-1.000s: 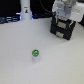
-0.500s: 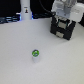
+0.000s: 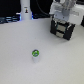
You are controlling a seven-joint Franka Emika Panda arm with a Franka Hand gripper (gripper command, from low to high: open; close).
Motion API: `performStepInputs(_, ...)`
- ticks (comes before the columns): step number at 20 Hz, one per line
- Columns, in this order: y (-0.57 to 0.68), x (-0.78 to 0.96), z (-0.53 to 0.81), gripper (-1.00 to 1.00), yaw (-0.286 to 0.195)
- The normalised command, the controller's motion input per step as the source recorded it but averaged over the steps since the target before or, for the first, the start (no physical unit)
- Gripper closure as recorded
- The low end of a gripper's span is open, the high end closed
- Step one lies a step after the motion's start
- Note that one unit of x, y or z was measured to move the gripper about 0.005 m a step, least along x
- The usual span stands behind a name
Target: Open the kcup holder, insert the kcup into the holder, and close the kcup holder
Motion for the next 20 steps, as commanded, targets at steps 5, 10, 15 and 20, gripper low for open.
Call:
performStepInputs(5,-0.18,0.97,0.32,1.0,-0.052)
performStepInputs(10,-0.2,0.98,0.32,1.0,-0.054)
performStepInputs(15,-0.21,0.99,0.25,1.0,-0.053)
performStepInputs(20,-0.25,0.98,0.21,1.0,-0.052)
